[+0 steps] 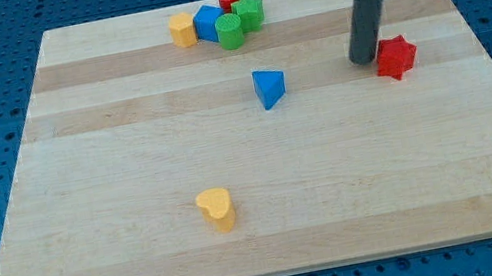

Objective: Move the red star diagonally bottom right to the blue triangle

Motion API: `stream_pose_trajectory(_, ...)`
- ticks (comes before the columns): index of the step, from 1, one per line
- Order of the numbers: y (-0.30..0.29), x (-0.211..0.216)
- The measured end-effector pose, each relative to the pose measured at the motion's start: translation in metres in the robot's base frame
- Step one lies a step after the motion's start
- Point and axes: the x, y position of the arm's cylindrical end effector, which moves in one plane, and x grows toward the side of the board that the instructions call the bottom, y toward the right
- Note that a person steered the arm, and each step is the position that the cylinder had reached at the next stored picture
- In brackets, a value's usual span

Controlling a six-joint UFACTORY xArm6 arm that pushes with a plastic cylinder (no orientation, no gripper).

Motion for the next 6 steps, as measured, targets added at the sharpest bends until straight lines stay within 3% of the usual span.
stream_pose_trajectory(1, 0.052, -0.005)
stream_pose_trajectory(2, 0.068, 0.017)
stream_pose_trajectory(3, 0.049, 0.052)
stream_pose_trajectory(5, 0.02, 0.035)
stream_pose_trajectory(6, 0.009, 0.077)
